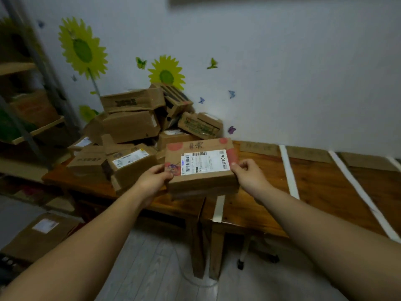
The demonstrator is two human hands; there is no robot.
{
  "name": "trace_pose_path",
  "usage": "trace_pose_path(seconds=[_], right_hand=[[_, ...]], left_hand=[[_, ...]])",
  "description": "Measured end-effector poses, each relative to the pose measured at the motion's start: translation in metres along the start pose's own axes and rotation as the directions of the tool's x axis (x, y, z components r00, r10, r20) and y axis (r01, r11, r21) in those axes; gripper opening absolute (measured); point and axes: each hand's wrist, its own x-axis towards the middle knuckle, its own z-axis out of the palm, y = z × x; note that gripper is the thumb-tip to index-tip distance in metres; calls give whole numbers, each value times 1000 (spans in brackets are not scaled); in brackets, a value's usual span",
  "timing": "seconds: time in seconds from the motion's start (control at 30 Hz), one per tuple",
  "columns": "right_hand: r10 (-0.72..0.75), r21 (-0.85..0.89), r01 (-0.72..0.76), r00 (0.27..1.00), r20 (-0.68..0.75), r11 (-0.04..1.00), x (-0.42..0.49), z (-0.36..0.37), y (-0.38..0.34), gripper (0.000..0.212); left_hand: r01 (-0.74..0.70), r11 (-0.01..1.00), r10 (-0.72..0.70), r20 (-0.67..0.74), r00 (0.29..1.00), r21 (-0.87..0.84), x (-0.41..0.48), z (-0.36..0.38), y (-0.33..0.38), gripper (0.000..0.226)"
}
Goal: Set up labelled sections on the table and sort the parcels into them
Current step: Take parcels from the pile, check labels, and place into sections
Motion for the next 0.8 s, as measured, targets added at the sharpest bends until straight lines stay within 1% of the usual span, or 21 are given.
trace_pose_path(seconds=[0.03, 0.1, 0.17, 0.27, 0.37, 0.43, 0.53, 0.63, 0.7, 0.8], right_hand=[[-4, 23, 5, 1000, -21, 1000, -3, -6, 1, 32], [-5, 59, 9, 998, -57, 998, -11, -19, 2, 44], [-4, 81, 13, 994, -111, 997, -18, -30, 2, 48], [-7, 152, 37, 981, -191, 988, -33, -46, 0, 48], [-66, 164, 114, 960, -273, 980, -52, -62, -3, 46], [-111, 153, 166, 943, -315, 974, -64, -72, -5, 46], [-155, 138, 216, 921, -358, 967, -79, -91, -5, 45], [-191, 125, 263, 891, -412, 957, -92, -117, -2, 45], [-214, 108, 292, 865, -455, 950, -101, -141, 2, 44], [-232, 89, 318, 830, -508, 944, -118, -189, 17, 44]], left_hand=[[-28, 999, 27, 40, 999, 24, 0, 6, 3, 51], [-107, 993, 103, 76, 992, 56, 2, 15, 8, 56], [-190, 981, 186, 107, 977, 28, 1, 24, 13, 53], [-269, 960, 279, 171, 945, -78, -5, 36, 24, 45], [-371, 923, 384, 203, 901, -100, -9, 44, 28, 42], [-427, 897, 442, 211, 872, -115, -13, 49, 29, 44], [-491, 861, 508, 226, 831, -130, -28, 62, 35, 47], [-526, 838, 546, 240, 802, -147, -47, 88, 43, 46], [-535, 827, 562, 240, 792, -174, -64, 112, 49, 46], [-577, 796, 604, 276, 747, -182, -95, 158, 57, 47]])
